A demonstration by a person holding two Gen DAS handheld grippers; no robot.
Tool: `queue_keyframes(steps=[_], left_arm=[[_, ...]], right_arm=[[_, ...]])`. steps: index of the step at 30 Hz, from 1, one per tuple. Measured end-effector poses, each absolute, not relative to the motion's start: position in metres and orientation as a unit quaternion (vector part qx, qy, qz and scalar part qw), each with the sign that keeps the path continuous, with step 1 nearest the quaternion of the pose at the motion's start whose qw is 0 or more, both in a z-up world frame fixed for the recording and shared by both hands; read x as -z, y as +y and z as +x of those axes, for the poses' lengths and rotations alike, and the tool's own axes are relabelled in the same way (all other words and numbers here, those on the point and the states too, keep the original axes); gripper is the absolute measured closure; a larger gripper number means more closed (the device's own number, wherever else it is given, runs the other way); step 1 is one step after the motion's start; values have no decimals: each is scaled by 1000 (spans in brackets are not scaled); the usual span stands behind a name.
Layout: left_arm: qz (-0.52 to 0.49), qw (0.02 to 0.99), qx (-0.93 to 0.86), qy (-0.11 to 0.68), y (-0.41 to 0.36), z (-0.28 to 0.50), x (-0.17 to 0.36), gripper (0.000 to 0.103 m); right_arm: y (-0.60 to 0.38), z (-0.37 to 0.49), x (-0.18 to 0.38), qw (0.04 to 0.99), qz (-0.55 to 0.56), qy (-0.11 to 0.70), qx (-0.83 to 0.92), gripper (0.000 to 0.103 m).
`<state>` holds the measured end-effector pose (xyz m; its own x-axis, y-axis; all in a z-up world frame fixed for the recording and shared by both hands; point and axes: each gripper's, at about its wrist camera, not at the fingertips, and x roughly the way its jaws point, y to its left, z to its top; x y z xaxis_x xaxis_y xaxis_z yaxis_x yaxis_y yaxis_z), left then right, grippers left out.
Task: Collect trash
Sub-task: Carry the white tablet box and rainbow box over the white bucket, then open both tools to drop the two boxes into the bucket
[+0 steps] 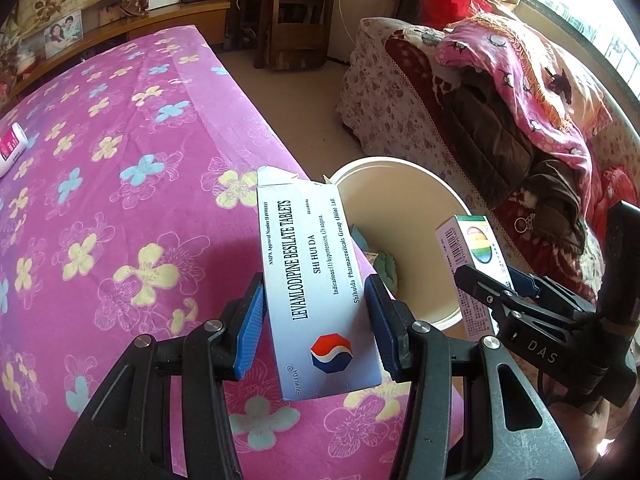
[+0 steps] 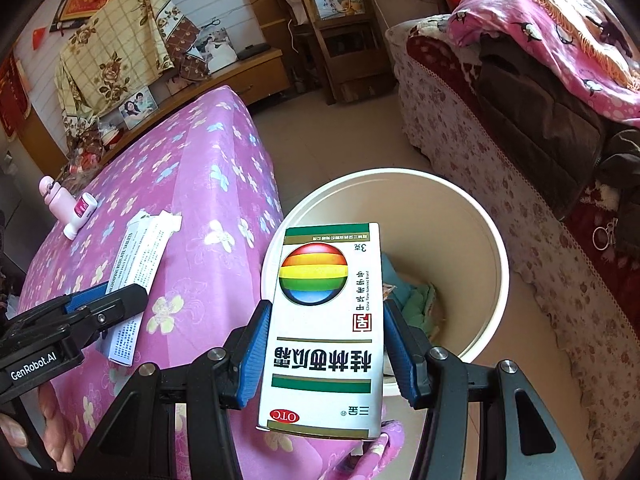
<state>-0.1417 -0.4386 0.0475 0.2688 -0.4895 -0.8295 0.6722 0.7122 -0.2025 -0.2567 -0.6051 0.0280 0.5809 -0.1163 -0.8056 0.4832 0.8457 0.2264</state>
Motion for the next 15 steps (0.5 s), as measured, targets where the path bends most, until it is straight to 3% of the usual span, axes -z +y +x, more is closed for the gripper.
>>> queue_keyframes(steps=[15], left_arm=[[101, 786, 375, 481, -461, -135, -43, 56]], right_arm=[[-620, -261, -26, 859, 215, 422, 195, 51]])
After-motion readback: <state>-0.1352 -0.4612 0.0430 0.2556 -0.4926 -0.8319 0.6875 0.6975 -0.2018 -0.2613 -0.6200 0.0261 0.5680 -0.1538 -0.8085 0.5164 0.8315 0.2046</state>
